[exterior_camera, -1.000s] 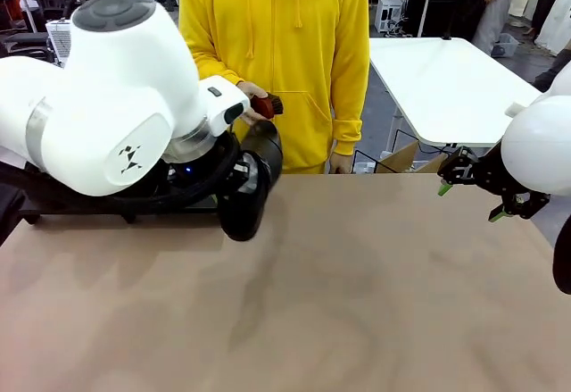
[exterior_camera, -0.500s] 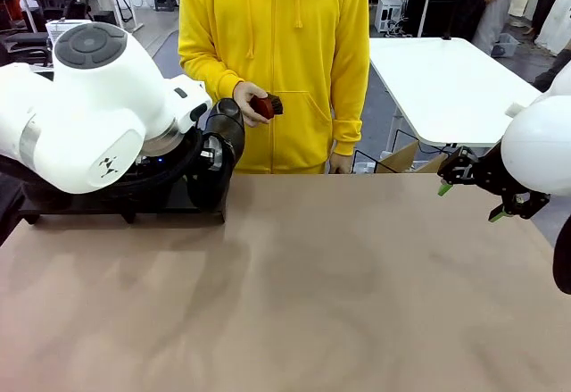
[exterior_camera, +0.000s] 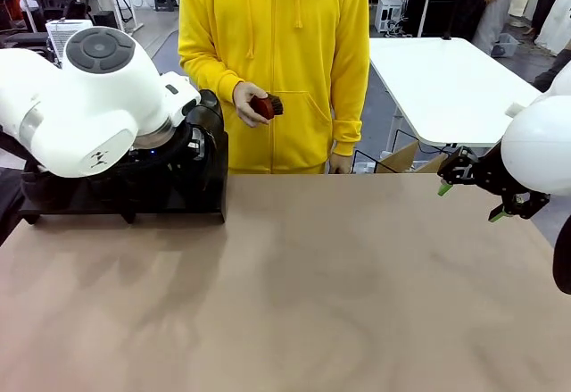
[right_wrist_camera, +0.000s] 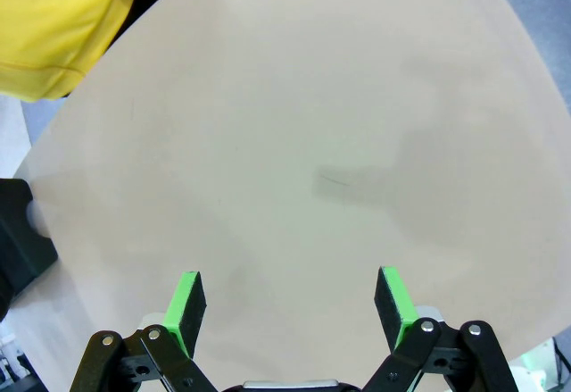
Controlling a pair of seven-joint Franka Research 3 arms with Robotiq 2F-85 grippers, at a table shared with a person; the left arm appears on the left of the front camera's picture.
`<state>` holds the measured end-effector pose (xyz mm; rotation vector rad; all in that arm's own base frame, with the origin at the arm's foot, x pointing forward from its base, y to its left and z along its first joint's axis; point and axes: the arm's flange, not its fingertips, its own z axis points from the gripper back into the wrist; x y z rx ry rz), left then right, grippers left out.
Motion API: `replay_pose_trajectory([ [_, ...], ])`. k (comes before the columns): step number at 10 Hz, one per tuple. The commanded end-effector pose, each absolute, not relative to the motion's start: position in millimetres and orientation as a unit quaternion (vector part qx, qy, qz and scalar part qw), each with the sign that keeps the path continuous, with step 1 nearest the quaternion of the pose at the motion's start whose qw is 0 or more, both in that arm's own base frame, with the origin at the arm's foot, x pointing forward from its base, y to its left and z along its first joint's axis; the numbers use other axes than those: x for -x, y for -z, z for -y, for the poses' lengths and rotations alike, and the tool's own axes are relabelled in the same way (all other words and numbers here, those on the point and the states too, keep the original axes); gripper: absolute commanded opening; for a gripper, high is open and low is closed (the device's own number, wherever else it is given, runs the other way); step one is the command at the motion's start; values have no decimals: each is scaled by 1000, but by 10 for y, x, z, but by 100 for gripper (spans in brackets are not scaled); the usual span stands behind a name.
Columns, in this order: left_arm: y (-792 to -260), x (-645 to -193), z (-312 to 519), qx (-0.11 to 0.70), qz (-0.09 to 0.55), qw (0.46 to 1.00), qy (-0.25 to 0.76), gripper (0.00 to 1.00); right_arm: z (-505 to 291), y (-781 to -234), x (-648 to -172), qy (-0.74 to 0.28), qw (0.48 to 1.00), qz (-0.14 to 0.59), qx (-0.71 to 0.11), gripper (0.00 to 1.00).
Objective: Organize the shoes by placing them on the stand.
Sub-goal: Place the Shoe from the middle of the table onto the Shoes Stand.
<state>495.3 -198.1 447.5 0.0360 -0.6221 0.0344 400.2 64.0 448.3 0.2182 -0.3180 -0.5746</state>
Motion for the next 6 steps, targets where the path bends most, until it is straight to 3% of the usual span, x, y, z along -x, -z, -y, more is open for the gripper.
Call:
replay_pose_trajectory([
  [1,-4383,-5118,2082,-24,318,947,-38,0,-618,-4476,-3999,271,943,155,-113,100],
  [6,-4163,-5244,2074,-13,307,950,-52,0,-618,-4476,-3999,271,943,155,-113,100],
])
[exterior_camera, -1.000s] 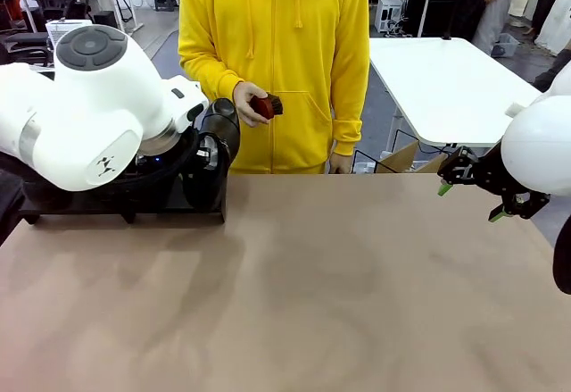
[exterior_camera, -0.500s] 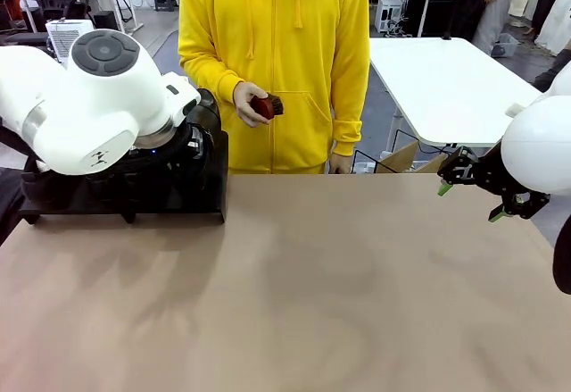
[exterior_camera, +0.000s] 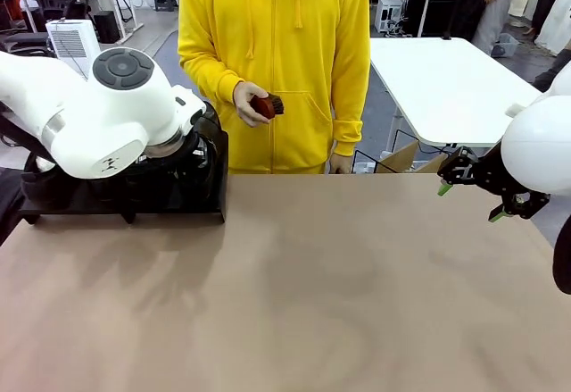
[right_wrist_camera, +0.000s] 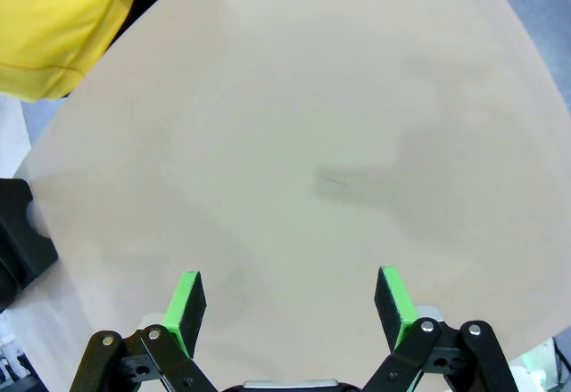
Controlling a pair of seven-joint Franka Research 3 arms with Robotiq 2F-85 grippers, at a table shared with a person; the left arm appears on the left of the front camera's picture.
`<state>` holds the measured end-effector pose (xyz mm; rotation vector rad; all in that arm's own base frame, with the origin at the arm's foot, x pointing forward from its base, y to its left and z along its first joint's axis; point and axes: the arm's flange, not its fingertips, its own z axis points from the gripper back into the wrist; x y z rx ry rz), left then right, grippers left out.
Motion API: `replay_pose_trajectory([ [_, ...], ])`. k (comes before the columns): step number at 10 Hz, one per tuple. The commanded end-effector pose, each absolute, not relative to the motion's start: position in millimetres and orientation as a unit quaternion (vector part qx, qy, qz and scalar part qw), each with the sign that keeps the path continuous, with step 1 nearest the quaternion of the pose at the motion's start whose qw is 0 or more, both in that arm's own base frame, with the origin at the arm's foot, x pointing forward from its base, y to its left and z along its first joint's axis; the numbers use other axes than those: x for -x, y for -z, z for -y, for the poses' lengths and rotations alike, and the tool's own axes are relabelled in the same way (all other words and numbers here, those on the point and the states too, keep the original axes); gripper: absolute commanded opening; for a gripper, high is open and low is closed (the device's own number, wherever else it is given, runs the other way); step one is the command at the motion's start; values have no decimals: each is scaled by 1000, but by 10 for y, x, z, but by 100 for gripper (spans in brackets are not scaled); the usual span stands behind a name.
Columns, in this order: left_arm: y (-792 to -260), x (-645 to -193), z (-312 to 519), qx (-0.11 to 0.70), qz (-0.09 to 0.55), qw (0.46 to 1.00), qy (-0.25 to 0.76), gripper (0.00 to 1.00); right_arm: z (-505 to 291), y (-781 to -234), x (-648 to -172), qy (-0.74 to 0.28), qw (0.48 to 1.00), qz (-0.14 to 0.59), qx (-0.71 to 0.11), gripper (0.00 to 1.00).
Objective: Organize the shoes by placing them on the stand.
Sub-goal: Place the Shoe from the middle of the table onto the Shoes Stand.
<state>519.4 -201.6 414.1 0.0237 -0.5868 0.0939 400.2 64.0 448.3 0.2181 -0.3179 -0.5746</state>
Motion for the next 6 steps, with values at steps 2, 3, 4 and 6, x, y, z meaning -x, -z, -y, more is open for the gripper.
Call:
replay_pose_trajectory([
  [2,-4143,-5271,2074,-14,309,950,-53,0,-618,-4476,-3999,271,943,155,-113,100],
  [3,-4136,-5283,2079,-18,305,951,-52,0,-618,-4476,-3999,271,943,155,-113,100],
  [4,-4146,-5279,2079,-21,304,951,-51,9,-618,-4476,-3999,271,943,155,-113,100],
  [6,-4156,-5292,2054,-31,312,947,-61,48,-618,-4476,-3999,271,943,155,-113,100],
])
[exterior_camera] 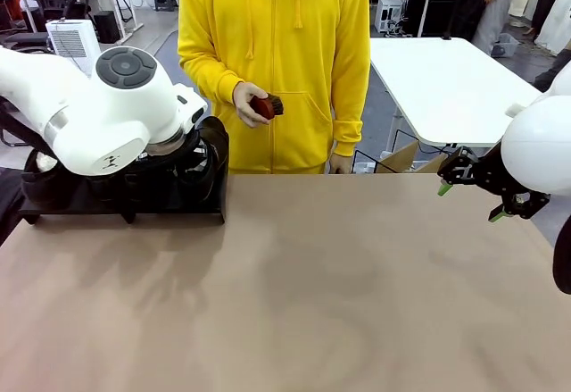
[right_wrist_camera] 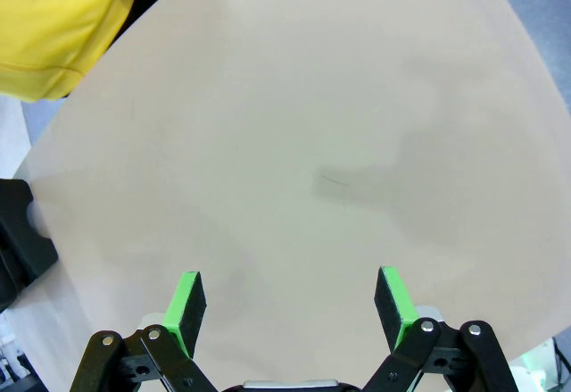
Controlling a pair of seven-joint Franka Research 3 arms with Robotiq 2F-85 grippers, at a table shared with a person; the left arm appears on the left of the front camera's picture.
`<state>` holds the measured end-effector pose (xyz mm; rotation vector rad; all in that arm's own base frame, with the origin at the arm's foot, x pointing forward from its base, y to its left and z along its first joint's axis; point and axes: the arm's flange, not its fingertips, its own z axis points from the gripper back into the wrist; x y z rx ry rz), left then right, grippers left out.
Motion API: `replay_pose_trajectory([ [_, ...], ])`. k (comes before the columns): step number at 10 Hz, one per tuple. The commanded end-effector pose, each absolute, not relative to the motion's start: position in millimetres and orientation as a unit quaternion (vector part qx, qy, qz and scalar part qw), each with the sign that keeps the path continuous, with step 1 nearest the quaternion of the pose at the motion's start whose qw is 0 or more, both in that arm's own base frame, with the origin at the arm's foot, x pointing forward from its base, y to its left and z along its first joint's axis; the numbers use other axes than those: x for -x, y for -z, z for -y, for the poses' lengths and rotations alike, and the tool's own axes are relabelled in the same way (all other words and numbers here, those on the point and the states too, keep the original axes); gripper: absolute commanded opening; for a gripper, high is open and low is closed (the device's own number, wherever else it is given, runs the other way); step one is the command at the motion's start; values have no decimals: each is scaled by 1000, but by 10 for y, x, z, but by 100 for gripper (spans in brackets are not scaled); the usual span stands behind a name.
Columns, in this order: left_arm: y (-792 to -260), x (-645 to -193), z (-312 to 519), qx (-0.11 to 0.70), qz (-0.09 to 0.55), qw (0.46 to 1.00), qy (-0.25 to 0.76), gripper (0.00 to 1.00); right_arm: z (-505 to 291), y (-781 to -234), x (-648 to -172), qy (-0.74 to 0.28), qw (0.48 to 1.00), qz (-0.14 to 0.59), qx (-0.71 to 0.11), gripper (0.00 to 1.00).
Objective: Organize the shoes by placing them on the stand.
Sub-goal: Place the Shoe from the middle of the table onto the Shoes Stand.
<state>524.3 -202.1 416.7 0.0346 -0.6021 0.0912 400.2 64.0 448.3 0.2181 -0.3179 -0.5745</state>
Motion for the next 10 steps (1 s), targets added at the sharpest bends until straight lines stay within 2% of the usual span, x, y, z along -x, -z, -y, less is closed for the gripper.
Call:
replay_pose_trajectory([
  [1,-4153,-5298,2041,-36,316,946,-68,67,-618,-4476,-3999,271,943,155,-113,100],
  [6,-4520,-4975,2086,-28,370,926,-65,67,-618,-4476,-3999,271,943,155,-113,100],
  [10,-4879,-4646,1949,-42,356,931,-71,67,-618,-4476,-3999,271,943,155,-113,100],
])
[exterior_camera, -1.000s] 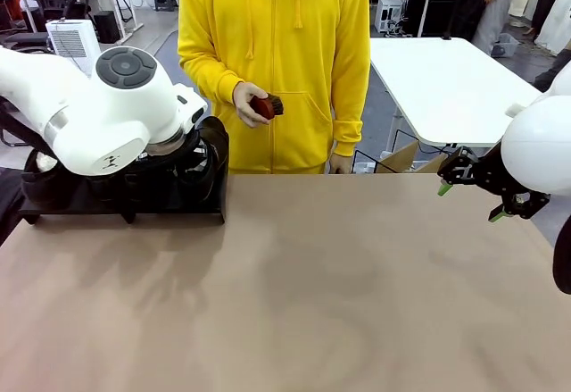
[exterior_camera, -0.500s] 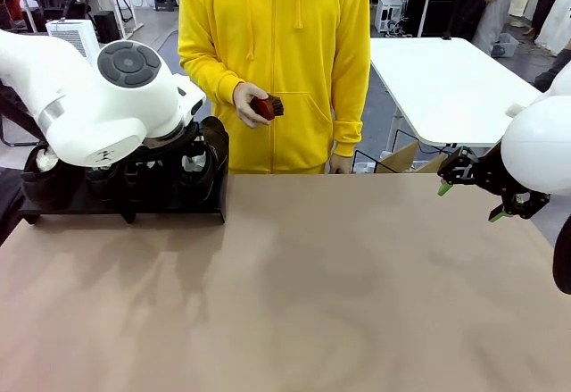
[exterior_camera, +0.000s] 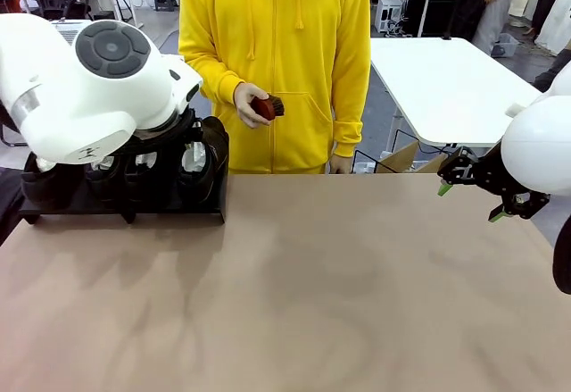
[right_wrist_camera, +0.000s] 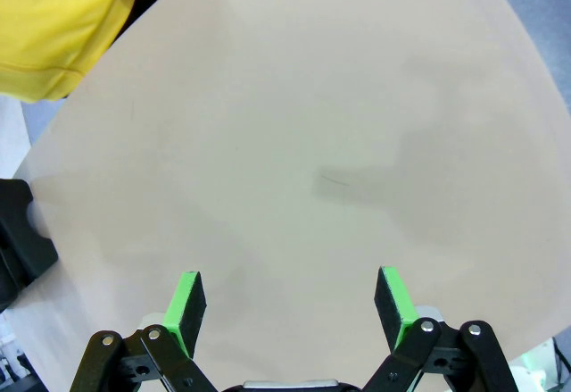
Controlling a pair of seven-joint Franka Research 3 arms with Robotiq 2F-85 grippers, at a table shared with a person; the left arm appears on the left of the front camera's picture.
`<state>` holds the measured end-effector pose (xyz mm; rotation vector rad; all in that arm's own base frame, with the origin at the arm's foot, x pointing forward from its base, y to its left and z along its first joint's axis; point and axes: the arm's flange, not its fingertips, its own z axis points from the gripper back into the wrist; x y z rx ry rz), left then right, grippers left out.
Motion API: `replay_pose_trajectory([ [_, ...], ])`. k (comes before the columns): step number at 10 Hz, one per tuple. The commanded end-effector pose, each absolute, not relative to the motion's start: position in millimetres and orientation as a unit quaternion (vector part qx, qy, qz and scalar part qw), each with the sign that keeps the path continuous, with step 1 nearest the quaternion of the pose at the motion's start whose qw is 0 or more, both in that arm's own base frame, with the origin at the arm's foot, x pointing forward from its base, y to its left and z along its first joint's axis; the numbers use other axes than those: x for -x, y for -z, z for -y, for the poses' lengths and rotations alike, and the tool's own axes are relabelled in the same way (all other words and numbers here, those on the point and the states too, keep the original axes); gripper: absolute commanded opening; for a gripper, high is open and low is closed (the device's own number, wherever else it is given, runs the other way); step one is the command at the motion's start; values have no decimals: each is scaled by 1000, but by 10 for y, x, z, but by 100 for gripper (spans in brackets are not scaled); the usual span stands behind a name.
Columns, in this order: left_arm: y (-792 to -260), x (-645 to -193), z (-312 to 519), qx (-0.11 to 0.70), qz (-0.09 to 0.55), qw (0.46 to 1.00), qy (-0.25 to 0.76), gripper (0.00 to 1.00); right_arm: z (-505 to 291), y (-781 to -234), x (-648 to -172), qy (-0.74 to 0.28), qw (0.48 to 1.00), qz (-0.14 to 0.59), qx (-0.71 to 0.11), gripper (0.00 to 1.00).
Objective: Organize the shoes by placing them on the stand.
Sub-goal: Place the Shoe from the middle of the table onto the Shoes Stand.
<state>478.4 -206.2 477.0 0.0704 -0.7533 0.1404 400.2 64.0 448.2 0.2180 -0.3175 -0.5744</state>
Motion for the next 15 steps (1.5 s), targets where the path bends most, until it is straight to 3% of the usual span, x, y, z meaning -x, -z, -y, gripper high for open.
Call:
replay_pose_trajectory([
  [1,-4945,-4526,1907,-26,318,944,-78,67,-618,-4476,-3999,271,943,155,-113,100],
  [2,-4770,-4784,2062,-34,367,927,-68,67,-618,-4476,-3999,271,943,155,-113,100],
  [15,-4770,-4784,2062,-34,367,927,-68,67,-618,-4476,-3999,271,943,155,-113,100],
])
